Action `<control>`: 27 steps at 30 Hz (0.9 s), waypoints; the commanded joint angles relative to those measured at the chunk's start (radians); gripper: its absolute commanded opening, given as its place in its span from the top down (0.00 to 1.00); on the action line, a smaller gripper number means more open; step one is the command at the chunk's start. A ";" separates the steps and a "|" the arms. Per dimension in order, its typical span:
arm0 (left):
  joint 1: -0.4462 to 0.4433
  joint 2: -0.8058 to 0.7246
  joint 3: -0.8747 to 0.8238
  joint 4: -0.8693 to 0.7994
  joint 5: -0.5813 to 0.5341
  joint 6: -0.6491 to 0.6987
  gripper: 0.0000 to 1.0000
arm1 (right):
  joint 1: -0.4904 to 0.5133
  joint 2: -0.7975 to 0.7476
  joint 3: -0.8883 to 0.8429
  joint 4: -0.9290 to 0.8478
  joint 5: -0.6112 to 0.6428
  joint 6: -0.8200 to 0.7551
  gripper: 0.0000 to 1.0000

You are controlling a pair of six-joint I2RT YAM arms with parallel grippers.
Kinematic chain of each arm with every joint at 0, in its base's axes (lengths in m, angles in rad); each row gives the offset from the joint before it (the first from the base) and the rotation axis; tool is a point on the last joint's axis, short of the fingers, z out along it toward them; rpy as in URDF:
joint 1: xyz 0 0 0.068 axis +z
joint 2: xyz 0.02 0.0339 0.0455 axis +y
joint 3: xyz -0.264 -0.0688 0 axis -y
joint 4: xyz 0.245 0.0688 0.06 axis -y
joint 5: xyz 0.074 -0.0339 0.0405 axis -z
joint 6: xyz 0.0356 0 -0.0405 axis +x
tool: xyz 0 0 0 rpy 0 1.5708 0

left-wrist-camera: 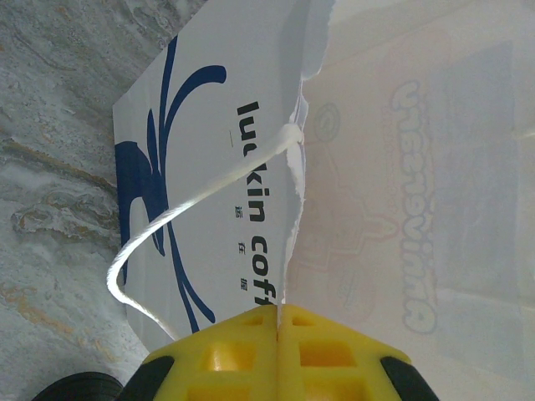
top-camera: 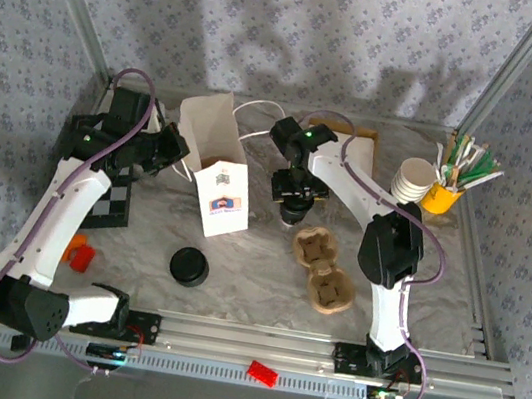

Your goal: Pack the takeout coffee

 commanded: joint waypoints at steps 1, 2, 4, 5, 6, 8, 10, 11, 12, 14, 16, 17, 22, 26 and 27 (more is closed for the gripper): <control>0.003 -0.014 -0.013 0.000 0.017 -0.001 0.95 | -0.006 0.029 0.023 -0.040 -0.013 -0.013 0.18; 0.003 -0.014 -0.013 0.000 0.016 0.000 0.95 | -0.008 0.031 0.023 -0.039 -0.017 -0.015 0.18; 0.003 -0.014 -0.013 0.000 0.016 0.000 0.96 | -0.007 0.031 0.017 -0.027 -0.026 -0.024 0.18; 0.003 -0.014 -0.013 0.000 0.017 0.000 0.96 | -0.006 0.032 0.018 -0.030 -0.028 -0.027 0.18; 0.003 -0.014 -0.013 0.000 0.016 0.000 0.96 | -0.008 0.033 0.022 -0.032 -0.030 -0.027 0.18; 0.003 -0.015 -0.013 0.000 0.016 0.000 0.96 | -0.010 0.034 0.022 -0.029 -0.038 -0.036 0.18; 0.003 -0.015 -0.013 0.000 0.017 0.000 0.96 | -0.015 0.037 0.024 -0.032 -0.043 -0.041 0.17; 0.003 -0.015 -0.013 0.000 0.017 0.000 0.96 | -0.016 0.038 0.025 -0.035 -0.042 -0.044 0.17; 0.003 -0.014 -0.013 0.000 0.017 0.000 0.96 | -0.017 0.038 0.024 -0.033 -0.043 -0.048 0.18; 0.003 -0.014 -0.013 0.001 0.017 0.000 0.96 | -0.018 0.038 0.022 -0.031 -0.044 -0.055 0.19; 0.003 -0.014 -0.011 0.001 0.017 0.001 0.96 | -0.020 0.038 0.023 -0.031 -0.048 -0.061 0.22; 0.003 -0.014 -0.011 0.001 0.017 0.000 0.96 | -0.021 0.036 0.022 -0.029 -0.048 -0.066 0.24; 0.003 -0.011 -0.009 0.003 0.016 0.000 0.96 | -0.021 0.029 0.029 -0.031 -0.051 -0.086 0.27; 0.003 -0.011 -0.009 0.003 0.017 0.001 0.97 | -0.019 0.021 0.046 -0.039 -0.057 -0.094 0.29; 0.003 -0.011 -0.008 0.003 0.017 0.000 0.97 | -0.019 0.016 0.049 -0.043 -0.059 -0.094 0.29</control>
